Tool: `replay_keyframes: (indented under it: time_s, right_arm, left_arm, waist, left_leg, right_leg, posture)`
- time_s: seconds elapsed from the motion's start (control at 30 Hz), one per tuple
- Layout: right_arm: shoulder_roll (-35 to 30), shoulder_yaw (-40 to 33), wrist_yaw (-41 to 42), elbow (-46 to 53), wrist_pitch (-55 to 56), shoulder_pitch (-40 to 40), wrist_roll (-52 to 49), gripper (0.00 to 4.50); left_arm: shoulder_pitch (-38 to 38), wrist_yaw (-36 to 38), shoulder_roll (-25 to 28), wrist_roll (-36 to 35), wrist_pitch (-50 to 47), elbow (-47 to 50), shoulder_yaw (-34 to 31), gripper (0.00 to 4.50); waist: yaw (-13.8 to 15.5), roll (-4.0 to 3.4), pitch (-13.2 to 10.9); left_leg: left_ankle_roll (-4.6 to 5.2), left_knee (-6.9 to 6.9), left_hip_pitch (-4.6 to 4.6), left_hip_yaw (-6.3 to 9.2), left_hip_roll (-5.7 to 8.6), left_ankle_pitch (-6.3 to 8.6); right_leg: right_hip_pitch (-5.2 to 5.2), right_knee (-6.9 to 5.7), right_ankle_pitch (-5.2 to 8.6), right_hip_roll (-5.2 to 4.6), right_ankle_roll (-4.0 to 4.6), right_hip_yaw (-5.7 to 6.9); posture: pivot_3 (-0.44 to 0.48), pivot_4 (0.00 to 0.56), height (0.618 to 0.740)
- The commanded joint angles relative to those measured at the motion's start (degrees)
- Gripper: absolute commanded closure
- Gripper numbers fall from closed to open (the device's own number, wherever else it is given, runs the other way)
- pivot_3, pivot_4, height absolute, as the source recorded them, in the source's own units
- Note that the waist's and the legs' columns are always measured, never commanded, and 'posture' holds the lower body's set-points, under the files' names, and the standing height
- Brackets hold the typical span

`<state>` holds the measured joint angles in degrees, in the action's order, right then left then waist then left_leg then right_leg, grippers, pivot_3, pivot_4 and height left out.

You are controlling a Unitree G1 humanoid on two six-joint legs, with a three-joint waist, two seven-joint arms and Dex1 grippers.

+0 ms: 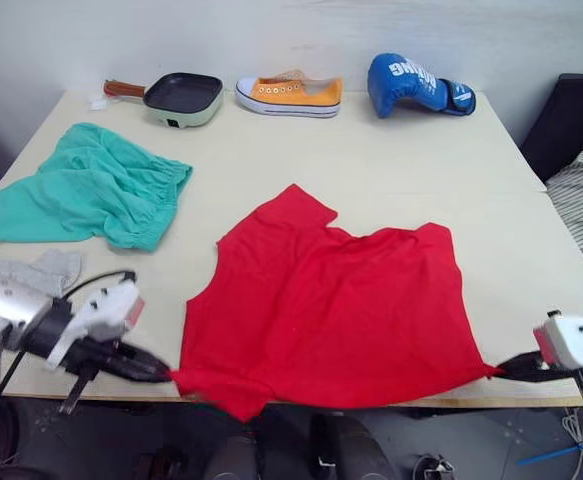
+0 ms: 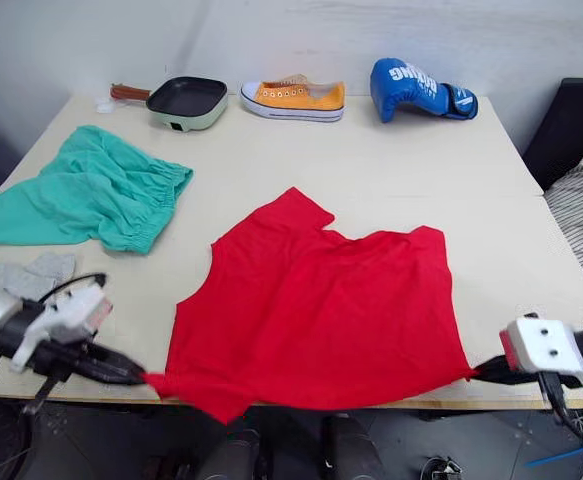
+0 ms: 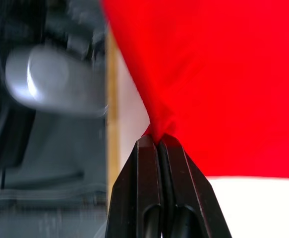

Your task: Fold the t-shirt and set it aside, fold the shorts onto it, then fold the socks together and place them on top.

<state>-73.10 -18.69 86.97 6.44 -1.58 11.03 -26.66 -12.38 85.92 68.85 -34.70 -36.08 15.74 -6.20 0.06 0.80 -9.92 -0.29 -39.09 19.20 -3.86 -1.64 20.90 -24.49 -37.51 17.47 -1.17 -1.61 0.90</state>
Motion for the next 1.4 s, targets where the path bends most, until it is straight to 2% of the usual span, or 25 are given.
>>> replay_keyframes:
  time_s: [0.03,0.13,0.27,0.5,0.73,0.97,1.2,1.3,1.4]
  right_arm:
    - [1.5,5.5,3.1,-4.9,-7.1,-8.4,-3.4,4.50]
    - [3.6,11.2,3.8,-9.7,-11.8,-16.5,-2.8,4.50]
    - [6.2,16.8,4.6,-15.6,-15.0,-23.3,-0.7,4.50]
    - [8.2,20.9,4.4,-22.5,-14.6,-26.4,3.4,4.50]
    - [8.3,18.5,3.4,-21.8,-17.0,-23.3,1.5,4.50]
    - [10.1,16.4,1.1,-22.3,-20.3,-22.8,0.1,4.50]
    - [13.0,15.1,-3.5,-21.0,-18.2,-23.8,2.1,4.50]
    - [11.3,12.3,-3.7,-19.1,-21.2,-22.6,0.1,3.90]
    - [10.3,6.9,-5.1,-15.2,-21.5,-19.6,-0.9,2.93]
  left_arm:
    - [-13.9,0.2,-5.7,3.6,-1.3,-10.9,8.4,4.48]
    - [-22.8,0.3,-11.1,10.3,2.7,-21.5,14.7,4.48]
    - [-28.9,-1.4,-17.5,18.4,11.2,-34.3,19.6,4.48]
    - [-31.7,-4.7,-22.8,25.0,20.7,-47.1,19.6,4.48]
    - [-28.4,-5.1,-21.5,24.6,19.5,-45.9,16.6,4.48]
    - [-24.8,-6.4,-20.9,20.3,10.4,-40.5,11.5,4.48]
    - [-24.0,-8.5,-21.3,20.6,7.1,-37.8,11.5,4.48]
    - [-24.0,-8.9,-20.1,19.9,6.3,-37.4,9.9,3.85]
    - [-22.9,-8.4,-18.0,18.3,5.8,-34.6,7.2,2.98]
  waist:
    - [-0.1,-0.01,0.0]
    - [-0.1,-0.01,0.0]
    - [-0.1,-0.01,0.0]
    - [-0.2,-0.02,0.0]
    - [-0.2,-0.02,0.0]
    - [-0.1,-0.02,0.0]
    - [-0.1,-0.03,0.0]
    - [-0.1,-0.03,0.0]
    - [-0.1,-0.03,0.0]
  left_leg:
    - [0.00,-0.01,-0.04,-0.01,0.01,0.00]
    - [-0.02,-0.06,0.05,-0.07,0.03,-0.01]
    - [-0.03,-0.04,0.15,-0.10,-0.06,-0.01]
    - [-0.06,-0.20,0.71,-0.25,-0.07,-0.03]
    - [-0.04,-0.61,1.03,-0.20,-0.06,-0.01]
    - [-0.02,-0.70,1.03,-0.13,-0.03,0.00]
    - [-0.03,-0.72,1.04,-0.10,-0.01,0.01]
    - [-0.03,-0.73,1.04,-0.09,0.00,0.01]
    - [-0.03,-0.72,1.05,-0.08,-0.01,0.01]
  right_leg:
    - [0.06,-0.01,0.00,0.00,0.00,-0.02]
    - [-0.06,-0.02,-0.01,0.06,-0.02,-0.08]
    - [-0.22,-0.17,-0.01,0.23,-0.02,-0.19]
    - [-1.00,-0.47,-0.01,0.17,-0.02,-0.36]
    - [-1.21,-0.56,-0.02,0.06,-0.03,-0.29]
    - [-1.17,-0.64,-0.03,-0.01,-0.05,-0.23]
    - [-1.16,-0.83,-0.03,-0.01,-0.05,-0.21]
    - [-1.16,-0.84,-0.03,-0.01,-0.05,-0.20]
    - [-1.16,-0.91,-0.03,-0.01,-0.05,-0.19]
  posture:
    - [0.000,0.150,0.740]
    - [0.000,0.150,0.740]
    - [0.000,0.150,0.740]
    - [0.000,0.150,0.740]
    - [0.000,0.150,0.740]
    - [0.000,0.150,0.740]
    - [0.000,0.150,0.740]
    - [0.000,0.150,0.740]
    - [0.000,0.150,0.740]
